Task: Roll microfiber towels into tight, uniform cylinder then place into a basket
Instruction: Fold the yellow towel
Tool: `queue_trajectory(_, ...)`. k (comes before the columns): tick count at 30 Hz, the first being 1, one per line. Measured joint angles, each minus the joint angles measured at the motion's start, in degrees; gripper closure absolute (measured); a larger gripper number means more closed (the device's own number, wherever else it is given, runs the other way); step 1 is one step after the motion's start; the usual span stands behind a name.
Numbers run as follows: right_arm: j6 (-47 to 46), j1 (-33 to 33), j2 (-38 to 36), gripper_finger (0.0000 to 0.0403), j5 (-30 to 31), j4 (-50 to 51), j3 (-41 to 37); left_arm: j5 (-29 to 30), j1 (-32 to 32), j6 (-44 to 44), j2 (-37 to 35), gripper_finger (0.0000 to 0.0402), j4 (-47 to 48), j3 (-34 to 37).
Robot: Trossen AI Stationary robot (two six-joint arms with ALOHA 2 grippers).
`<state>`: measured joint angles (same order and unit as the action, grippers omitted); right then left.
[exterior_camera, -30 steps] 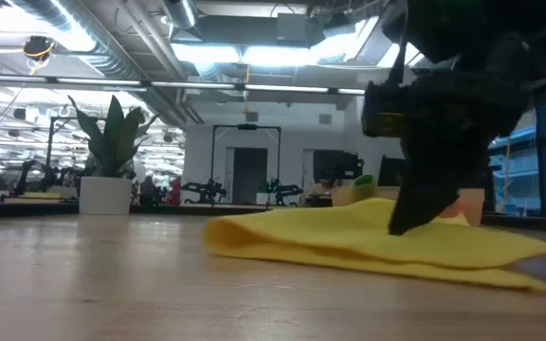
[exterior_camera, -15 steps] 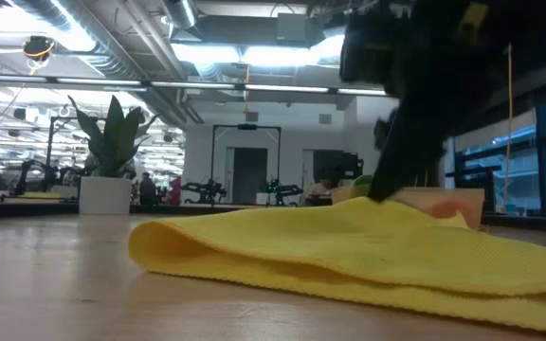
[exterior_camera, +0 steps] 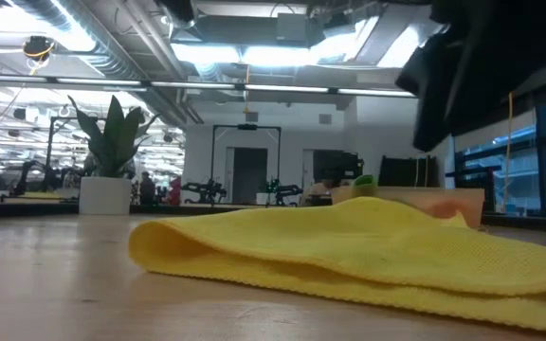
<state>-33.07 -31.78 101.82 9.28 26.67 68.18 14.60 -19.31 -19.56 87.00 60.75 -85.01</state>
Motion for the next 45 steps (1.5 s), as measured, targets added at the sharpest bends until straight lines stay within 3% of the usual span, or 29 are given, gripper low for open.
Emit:
queue_trajectory(7,-9.5,-3.7,0.0,0.0206,0.2,-0.6,0.1,-13.2,0.9,8.1,0.4,0.0305,-15.8,9.1)
queue_trajectory(12,-10.2,-5.7,1.3,0.0206,0.3,-1.2,0.1,-14.3,0.9,18.9,0.4,0.0305,-26.3,17.9)
queue_trajectory(15,-11.8,-6.4,3.2,0.0206,0.8,-1.7,0.1,-14.3,0.9,20.3,0.4,0.0305,-33.4,22.9)
queue_trajectory(25,-7.0,-7.1,8.2,0.0206,3.6,-9.6,0.2,-16.0,-1.6,37.2,1.9,0.0305,-50.8,33.8)
queue_trajectory(33,-5.4,-7.2,12.0,0.0206,3.1,-9.2,0.2,-15.6,-3.8,41.2,10.2,0.0305,-61.2,35.2)
queue_trajectory(39,-0.9,-7.2,11.9,0.0206,2.9,-9.1,0.2,-15.7,-4.1,41.7,13.8,0.0305,-63.6,35.2)
queue_trajectory(45,1.0,-7.2,12.0,0.0206,2.9,-9.1,0.2,-14.3,-5.7,50.5,17.2,0.0305,-64.5,35.2)
